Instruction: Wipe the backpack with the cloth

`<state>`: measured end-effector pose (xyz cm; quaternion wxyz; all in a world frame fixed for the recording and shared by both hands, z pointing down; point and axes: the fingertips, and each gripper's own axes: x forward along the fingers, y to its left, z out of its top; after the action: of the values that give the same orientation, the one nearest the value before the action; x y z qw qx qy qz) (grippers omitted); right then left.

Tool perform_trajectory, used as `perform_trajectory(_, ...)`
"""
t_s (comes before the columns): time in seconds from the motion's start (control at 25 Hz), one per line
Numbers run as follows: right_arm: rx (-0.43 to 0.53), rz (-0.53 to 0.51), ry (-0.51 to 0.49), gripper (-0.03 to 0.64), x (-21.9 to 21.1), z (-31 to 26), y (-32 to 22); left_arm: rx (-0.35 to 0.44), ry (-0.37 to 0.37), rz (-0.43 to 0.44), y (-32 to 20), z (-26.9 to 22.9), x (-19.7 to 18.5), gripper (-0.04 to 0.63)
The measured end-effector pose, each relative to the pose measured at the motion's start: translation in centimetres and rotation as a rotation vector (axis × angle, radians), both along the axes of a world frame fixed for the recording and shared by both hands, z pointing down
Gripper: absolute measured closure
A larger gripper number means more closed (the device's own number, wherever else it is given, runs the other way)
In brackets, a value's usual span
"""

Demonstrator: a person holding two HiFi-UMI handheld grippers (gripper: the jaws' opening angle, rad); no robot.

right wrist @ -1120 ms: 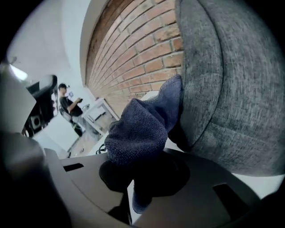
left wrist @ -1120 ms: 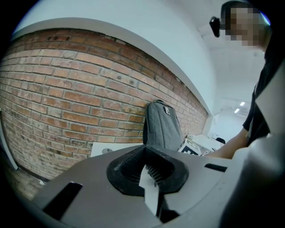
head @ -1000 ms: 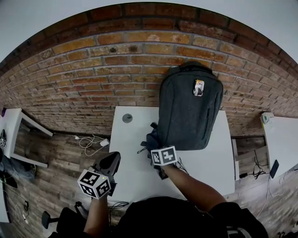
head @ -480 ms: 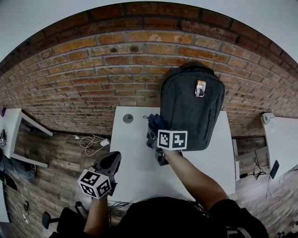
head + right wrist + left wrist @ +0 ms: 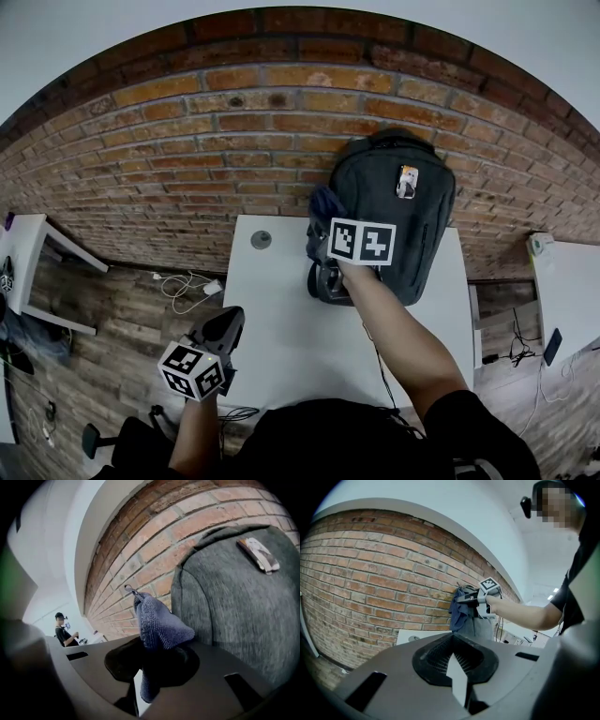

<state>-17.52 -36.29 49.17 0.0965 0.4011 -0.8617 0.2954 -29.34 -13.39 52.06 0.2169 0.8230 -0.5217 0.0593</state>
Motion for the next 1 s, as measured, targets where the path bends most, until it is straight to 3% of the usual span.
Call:
perform_trajectory(0.16,0.087,0.023,0.050,0.552,-0.2,-3.1,-2.5,0.003,-0.004,-0.006,0.2,-0.1,-0.2,0.600)
perform_trajectory(0.4,0.308,0.033,0.183,0.552,0.8,-7.1,-4.3,0.007,-0.010,-0.031,0.5,-0.4,-0.9,0.600)
perform_trajectory(0.52,0.377,0.040,0.187,0.552,1.9,-8.7,-3.8,0.005,-0.006,-0.039,0.7,-0.2,-1.1,0.600)
perform_trajectory(0.68,0.431,0.076,0.183,0.552,4.8,-9.9,-2.9,0.003,0.003,-0.034,0.6,0.0,-0.8,0.600)
perform_trajectory(1.0,0.553,0.193,0.284,0.552,13.0,-11.7,-0.5,0.015,0.016,0.009,-0.7,-0.3,0.3,0.600)
